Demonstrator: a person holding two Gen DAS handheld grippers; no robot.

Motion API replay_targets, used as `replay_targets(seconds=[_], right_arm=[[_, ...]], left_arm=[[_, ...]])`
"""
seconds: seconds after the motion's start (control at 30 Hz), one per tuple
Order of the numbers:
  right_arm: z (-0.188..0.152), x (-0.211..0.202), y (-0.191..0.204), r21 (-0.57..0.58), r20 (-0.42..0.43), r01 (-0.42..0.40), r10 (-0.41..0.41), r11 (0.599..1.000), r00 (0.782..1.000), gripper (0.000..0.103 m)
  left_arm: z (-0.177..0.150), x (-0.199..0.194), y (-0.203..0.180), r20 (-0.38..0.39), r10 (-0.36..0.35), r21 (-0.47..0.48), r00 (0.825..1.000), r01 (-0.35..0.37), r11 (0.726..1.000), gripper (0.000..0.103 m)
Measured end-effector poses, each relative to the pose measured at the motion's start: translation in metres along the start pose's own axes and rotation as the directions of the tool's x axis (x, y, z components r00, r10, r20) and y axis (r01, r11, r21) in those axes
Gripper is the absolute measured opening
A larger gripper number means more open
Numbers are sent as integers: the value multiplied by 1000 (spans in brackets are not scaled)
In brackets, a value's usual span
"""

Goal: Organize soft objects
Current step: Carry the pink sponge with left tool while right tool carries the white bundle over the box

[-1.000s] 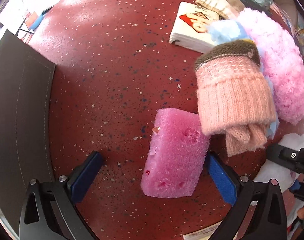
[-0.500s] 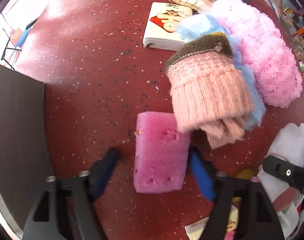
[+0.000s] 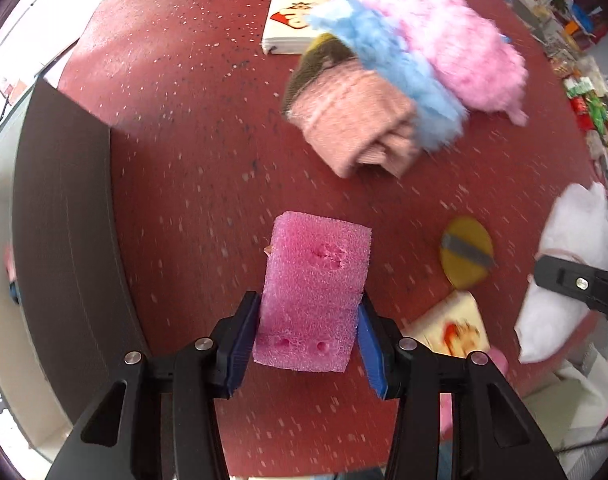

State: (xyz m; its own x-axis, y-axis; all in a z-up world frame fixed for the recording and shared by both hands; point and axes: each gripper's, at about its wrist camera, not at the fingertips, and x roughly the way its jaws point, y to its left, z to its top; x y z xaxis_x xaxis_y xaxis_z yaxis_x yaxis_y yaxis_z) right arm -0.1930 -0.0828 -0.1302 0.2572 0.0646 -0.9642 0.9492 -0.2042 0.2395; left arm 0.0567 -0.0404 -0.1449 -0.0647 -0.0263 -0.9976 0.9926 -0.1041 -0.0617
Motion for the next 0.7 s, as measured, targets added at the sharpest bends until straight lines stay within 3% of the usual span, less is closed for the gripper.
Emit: replay_targets(seconds=[0.2, 0.5, 0.7], right_arm=[[-55, -12, 46, -219, 81, 114, -99, 969, 992, 57], [-96, -6, 83, -268, 73, 124, -108, 955, 991, 57], [-96, -5, 116, -342, 101, 144, -116, 929, 988, 57]], left_arm=[[-26, -27, 3, 26, -37, 16, 999, 37, 999, 49], [-52, -79, -3, 76, -65, 67, 995, 60, 996, 48], [-57, -89, 5, 97, -76, 81, 992, 69, 994, 49]])
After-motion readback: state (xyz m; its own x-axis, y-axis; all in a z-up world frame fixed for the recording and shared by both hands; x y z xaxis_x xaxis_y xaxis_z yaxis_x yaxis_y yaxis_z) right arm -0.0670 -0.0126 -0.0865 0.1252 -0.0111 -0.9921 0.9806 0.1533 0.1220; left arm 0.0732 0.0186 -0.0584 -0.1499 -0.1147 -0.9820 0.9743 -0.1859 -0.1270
